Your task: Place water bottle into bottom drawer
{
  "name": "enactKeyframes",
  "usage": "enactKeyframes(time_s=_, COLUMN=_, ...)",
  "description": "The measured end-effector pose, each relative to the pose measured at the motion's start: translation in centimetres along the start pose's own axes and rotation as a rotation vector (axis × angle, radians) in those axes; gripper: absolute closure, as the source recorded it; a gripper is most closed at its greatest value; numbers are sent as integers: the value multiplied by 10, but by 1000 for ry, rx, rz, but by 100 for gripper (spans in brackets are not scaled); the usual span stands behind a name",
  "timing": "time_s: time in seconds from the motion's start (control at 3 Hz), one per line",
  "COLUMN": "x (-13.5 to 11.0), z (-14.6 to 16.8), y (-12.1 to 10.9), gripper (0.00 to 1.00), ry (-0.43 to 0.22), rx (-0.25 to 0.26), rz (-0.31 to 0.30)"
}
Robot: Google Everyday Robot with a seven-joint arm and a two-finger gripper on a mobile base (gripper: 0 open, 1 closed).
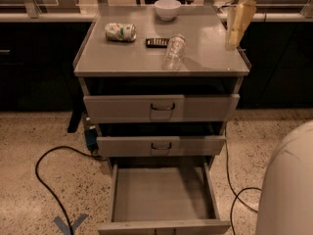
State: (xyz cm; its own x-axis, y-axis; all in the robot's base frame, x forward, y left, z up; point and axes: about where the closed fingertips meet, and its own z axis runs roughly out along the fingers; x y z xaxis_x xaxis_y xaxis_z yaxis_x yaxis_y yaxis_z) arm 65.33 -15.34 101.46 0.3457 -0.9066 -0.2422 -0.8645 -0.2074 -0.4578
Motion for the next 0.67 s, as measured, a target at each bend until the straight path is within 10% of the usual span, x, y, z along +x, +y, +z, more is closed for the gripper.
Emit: enactKeyframes(time_s=0.67, x=-8, z=36, y=-39, gripper=0, ry=-4, rx=44, rz=-154)
